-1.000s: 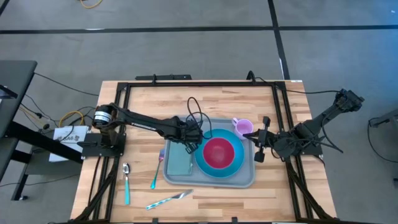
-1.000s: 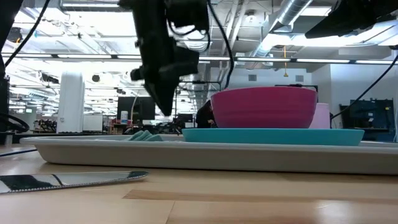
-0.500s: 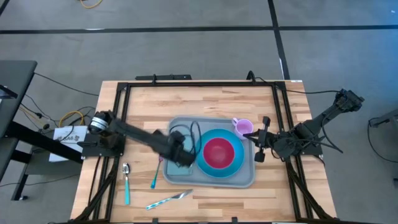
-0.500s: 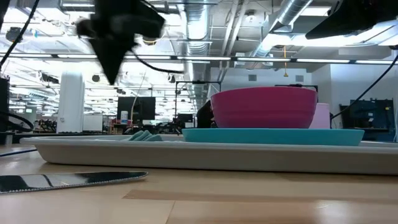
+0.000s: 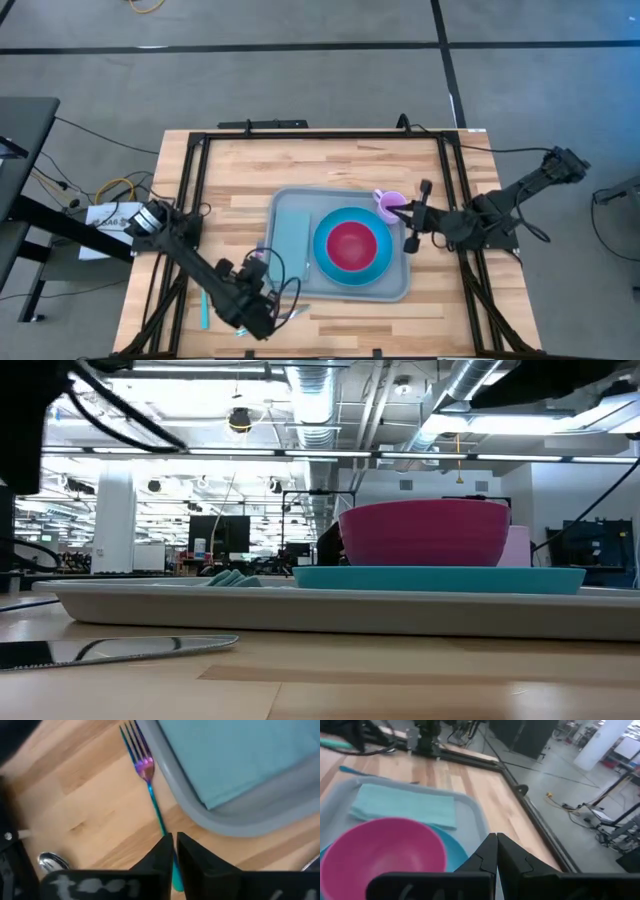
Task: Set up tray
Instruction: Put the blue fork on top of the blue napkin on the gray serving tray
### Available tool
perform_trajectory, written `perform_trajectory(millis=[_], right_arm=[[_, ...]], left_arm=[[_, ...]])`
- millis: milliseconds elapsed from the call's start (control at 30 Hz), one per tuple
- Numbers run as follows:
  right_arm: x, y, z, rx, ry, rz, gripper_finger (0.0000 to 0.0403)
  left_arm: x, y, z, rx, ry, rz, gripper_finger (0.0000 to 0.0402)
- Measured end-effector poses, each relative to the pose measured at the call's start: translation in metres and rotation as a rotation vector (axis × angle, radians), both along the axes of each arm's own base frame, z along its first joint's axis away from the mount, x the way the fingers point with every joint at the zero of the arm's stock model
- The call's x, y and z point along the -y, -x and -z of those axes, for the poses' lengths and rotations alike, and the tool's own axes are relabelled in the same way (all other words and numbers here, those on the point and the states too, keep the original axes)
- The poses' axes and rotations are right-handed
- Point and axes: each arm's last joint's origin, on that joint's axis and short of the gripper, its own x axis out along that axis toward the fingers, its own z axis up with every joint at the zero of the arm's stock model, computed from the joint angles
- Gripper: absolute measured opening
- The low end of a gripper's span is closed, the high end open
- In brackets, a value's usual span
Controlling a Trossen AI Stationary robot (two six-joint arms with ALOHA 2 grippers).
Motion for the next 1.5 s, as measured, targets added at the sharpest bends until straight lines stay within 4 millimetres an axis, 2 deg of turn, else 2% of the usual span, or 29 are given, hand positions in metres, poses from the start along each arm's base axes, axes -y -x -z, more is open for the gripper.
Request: perform_trajectory(millis=[200,367,500,967,1100,1200,1300,1500], right_arm=[[0.009,-0.003,0.0,0.002,0.003,0.053,0.0],[0.016,-0.006,-0.001,-0.004,0.032,0.084,0.0],[0.021,-0.007,-0.001,-0.007,0.038,0.112,0.0],[0.036,-0.01,-0.001,-0.022,0.062,0.189,0.0],[0.039,-0.011,-0.001,-0.022,0.061,0.204,0.0],[0.04,-0.011,-0.001,-0.022,0.061,0.212,0.0],[0.04,-0.011,-0.001,-0.022,0.055,0.205,0.0],[0.039,-0.012,-0.001,-0.029,0.037,0.163,0.0]], left_arm=[[-0.001,0.003,0.023,0.025,0.03,-0.005,0.0065],[-0.013,0.005,0.04,0.021,0.018,-0.136,0.0103],[-0.023,0.006,0.047,0.0,0.003,-0.213,0.0118],[-0.034,0.0,0.049,0.056,-0.063,-0.223,0.0121],[-0.039,0.012,0.064,0.005,-0.057,-0.283,0.0121],[-0.041,0.016,0.08,0.049,-0.031,-0.299,0.0121],[-0.042,0.017,0.086,0.087,-0.001,-0.289,0.0121],[-0.039,0.02,0.079,0.062,-0.03,-0.321,0.0121]])
